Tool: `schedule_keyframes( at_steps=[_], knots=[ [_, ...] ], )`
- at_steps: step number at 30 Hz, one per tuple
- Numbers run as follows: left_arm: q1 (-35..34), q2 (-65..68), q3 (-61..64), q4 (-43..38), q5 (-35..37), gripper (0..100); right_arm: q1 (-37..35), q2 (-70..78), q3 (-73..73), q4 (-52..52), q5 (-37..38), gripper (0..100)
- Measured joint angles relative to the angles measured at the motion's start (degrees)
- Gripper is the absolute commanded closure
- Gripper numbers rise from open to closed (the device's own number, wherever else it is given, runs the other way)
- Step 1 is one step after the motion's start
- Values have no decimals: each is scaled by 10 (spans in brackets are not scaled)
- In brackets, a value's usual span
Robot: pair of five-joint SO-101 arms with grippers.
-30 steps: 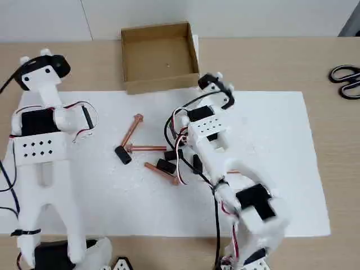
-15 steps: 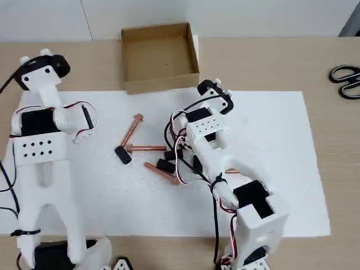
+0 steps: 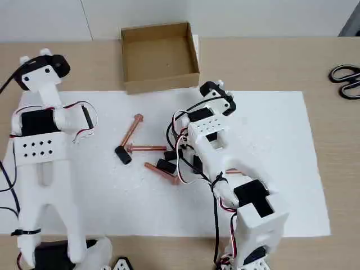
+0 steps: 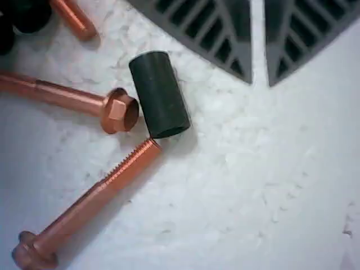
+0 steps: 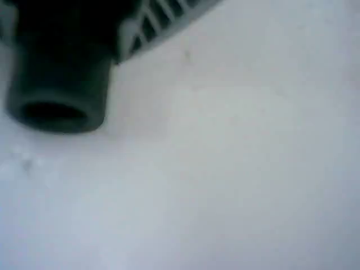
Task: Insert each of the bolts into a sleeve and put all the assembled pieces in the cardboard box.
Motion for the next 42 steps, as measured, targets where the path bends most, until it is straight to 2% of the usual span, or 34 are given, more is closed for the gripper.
schedule_keyframes(
  at_steps=[6, 10, 14, 19, 23, 27, 32, 35, 38, 42],
  knots=[
    [0, 0, 0, 0, 0, 993, 22, 3, -50, 3, 0, 995],
    [0, 0, 0, 0, 0, 993, 26, -40, -107, 76, 17, 995],
    [8, 0, 0, 0, 0, 993, 26, -122, -130, 157, 103, 994],
    [77, 0, 0, 0, 0, 993, 15, -229, -130, 295, 243, 994],
    [139, 0, 0, 0, -1, 993, 12, -331, -130, 367, 299, 994],
    [169, 0, 0, 0, -1, 993, 17, -439, -98, 389, 332, 994],
    [183, 0, 0, -9, -2, 993, 47, -568, 66, 386, 394, 993],
    [183, 0, 0, -44, -18, 993, 75, -636, 175, 316, 451, 994],
    [171, 0, 0, -70, -83, 993, 113, -689, 270, 223, 474, 994],
    [165, 0, 0, -70, -221, 993, 192, -751, 344, 127, 479, 994]
  ],
)
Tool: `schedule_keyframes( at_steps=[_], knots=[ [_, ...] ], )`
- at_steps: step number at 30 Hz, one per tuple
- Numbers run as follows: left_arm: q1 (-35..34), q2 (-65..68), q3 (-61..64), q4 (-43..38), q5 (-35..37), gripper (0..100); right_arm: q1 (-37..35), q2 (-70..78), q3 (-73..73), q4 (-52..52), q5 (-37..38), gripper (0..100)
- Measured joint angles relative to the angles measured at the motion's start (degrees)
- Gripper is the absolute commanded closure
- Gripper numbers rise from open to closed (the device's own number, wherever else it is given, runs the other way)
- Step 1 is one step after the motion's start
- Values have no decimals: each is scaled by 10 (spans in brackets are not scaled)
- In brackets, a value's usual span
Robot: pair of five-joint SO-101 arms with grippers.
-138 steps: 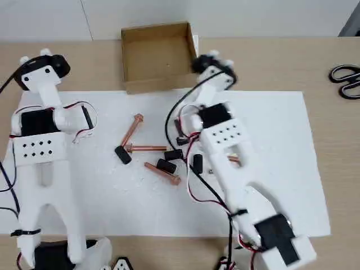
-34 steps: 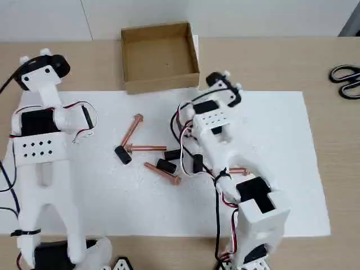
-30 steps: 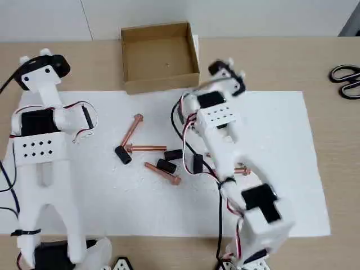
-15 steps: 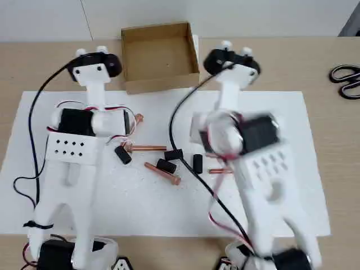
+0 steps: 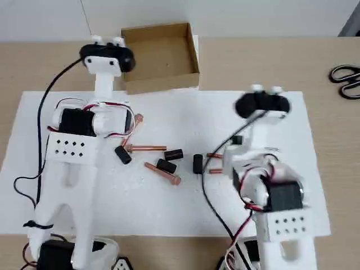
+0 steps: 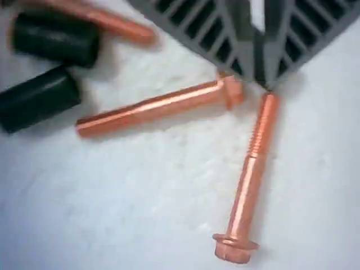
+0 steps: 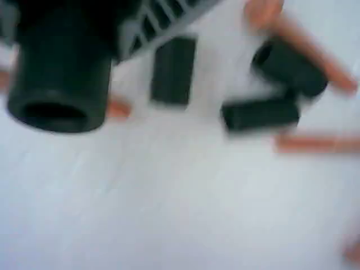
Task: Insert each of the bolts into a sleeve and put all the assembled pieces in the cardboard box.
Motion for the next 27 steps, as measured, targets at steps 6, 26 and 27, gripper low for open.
schedule_keyframes(
  at_steps=[6, 26, 27],
  knots=[
    [5, 53, 0, 1, -185, 993, 141, -106, 18, -42, 1, 994],
    [248, 418, -393, 198, -413, 993, 284, -434, 170, -19, 76, 994],
    [256, 428, -396, 200, -423, 993, 290, -435, 171, -19, 77, 994]
  ],
)
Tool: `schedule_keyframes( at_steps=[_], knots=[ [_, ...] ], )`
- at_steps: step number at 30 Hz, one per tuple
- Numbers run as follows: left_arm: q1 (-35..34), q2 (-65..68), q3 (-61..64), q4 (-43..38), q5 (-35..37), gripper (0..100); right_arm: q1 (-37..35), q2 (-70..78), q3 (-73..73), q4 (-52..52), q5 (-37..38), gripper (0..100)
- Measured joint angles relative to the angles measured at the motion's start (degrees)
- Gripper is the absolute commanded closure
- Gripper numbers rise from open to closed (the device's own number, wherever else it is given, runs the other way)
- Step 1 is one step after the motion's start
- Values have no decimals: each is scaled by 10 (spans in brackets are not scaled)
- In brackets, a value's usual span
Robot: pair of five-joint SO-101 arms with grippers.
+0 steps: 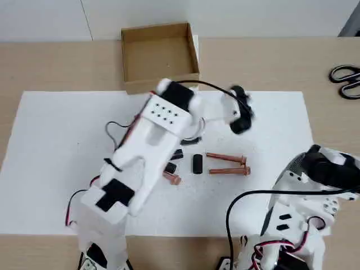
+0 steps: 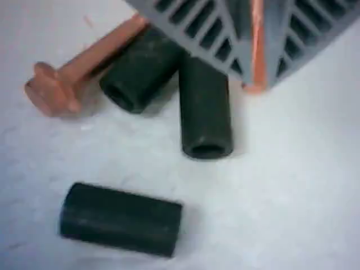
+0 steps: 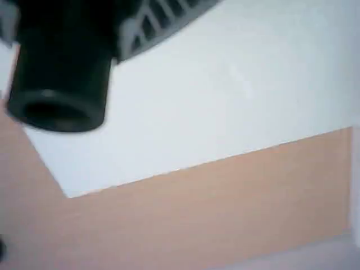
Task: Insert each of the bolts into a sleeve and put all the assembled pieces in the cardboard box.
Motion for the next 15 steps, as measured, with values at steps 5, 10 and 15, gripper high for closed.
schedule_keyframes(
  at_steps=[5, 10, 15],
  knots=[
    [43, 15, -1, 4, -17, 993, 51, -3, 7, 0, 2, 994],
    [77, 15, -10, -5, -21, 993, 127, -3, 12, 2, 2, 994],
    [97, 15, -54, -18, -15, 993, 150, -2, 12, 5, 2, 994]
  ],
)
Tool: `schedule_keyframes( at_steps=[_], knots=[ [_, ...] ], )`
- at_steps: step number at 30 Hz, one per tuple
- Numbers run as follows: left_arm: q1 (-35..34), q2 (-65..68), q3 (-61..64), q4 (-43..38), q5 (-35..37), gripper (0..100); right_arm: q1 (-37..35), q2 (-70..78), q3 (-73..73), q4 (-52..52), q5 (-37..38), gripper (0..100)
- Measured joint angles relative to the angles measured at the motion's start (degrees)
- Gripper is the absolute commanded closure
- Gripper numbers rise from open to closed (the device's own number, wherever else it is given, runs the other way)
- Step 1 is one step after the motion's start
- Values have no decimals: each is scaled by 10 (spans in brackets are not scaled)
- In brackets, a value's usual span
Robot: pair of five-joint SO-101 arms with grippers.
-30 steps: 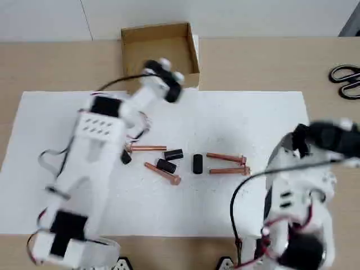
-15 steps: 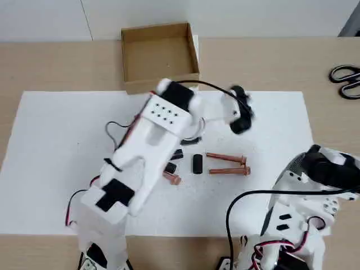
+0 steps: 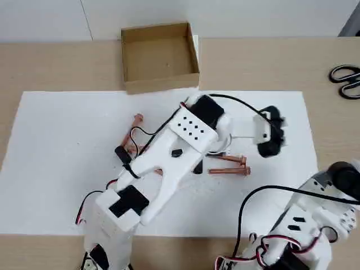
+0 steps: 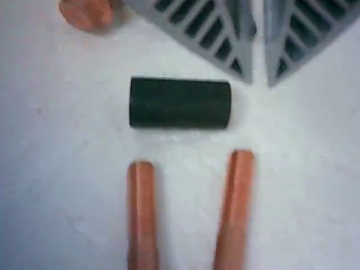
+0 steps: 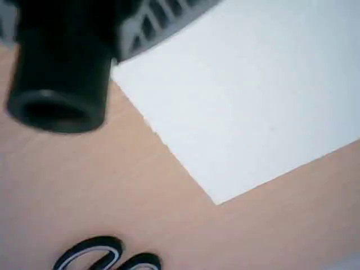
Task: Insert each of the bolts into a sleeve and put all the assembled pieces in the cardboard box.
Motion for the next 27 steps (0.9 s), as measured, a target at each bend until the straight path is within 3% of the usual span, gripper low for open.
schedule_keyframes(
  at_steps=[17, 22, 27],
  knots=[
    [66, 154, -135, -30, 40, 987, 4, -4, 0, 12, 0, 994],
    [68, 197, -196, 11, 40, 912, 4, -4, 0, 12, 0, 994],
    [68, 215, -203, 22, 40, 907, 4, -4, 0, 12, 0, 994]
  ],
)
